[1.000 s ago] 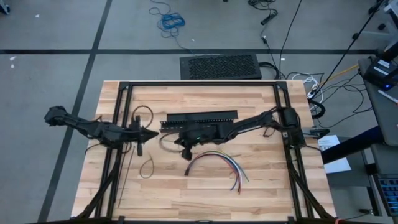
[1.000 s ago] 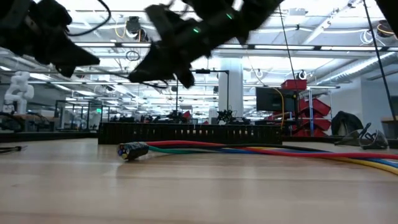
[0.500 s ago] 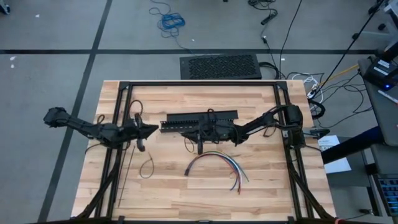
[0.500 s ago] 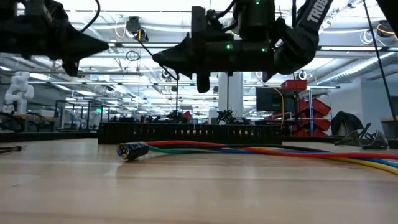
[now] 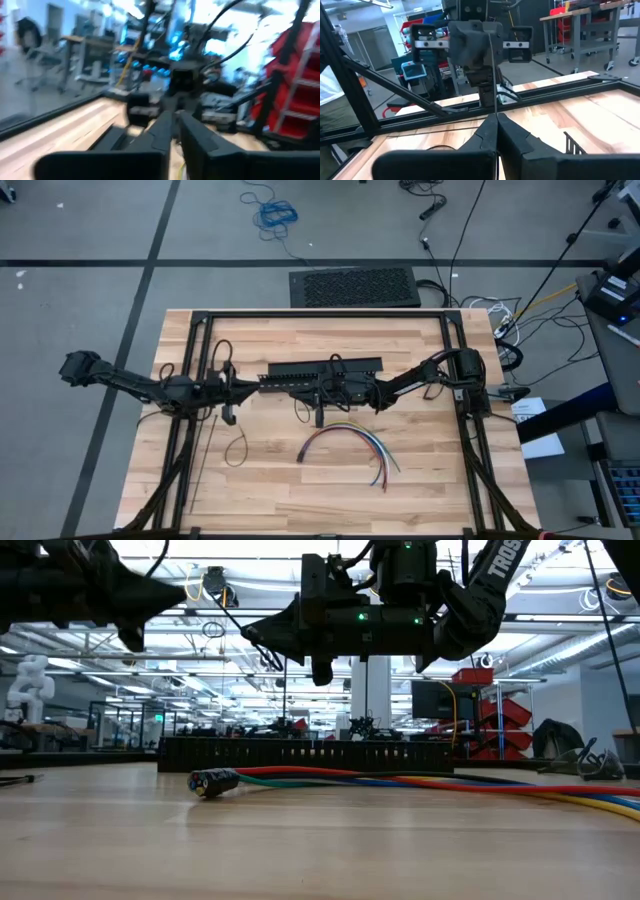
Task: Ziptie cables
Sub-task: Wrap the cable wire using a zip tie
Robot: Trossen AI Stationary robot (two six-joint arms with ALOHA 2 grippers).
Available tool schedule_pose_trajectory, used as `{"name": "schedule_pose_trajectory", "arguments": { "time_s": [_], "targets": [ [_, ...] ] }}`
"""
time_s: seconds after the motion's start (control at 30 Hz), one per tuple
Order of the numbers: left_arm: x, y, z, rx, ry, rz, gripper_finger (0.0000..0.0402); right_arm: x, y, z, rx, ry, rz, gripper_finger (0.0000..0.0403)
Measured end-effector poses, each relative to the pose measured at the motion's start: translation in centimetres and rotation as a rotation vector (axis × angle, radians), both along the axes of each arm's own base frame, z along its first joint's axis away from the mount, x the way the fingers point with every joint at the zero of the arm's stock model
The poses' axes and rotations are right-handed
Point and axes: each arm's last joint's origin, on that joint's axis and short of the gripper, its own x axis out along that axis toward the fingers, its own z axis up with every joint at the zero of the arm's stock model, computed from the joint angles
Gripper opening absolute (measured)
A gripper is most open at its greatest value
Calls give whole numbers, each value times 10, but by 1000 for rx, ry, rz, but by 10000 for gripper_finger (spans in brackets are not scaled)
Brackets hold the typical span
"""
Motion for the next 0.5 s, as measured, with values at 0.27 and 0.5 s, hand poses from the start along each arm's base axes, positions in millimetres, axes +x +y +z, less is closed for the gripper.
{"name": "schedule_pose_trajectory", "arguments": {
  "time_s": [0.27,0.5],
  "targets": [
    [21,3,-3,-42,121,40,197,7,-1,8,-23,-17,-7,0],
    [37,1,10,13,76,30,207,19,-3,19,-53,24,-17,0]
  ]
}}
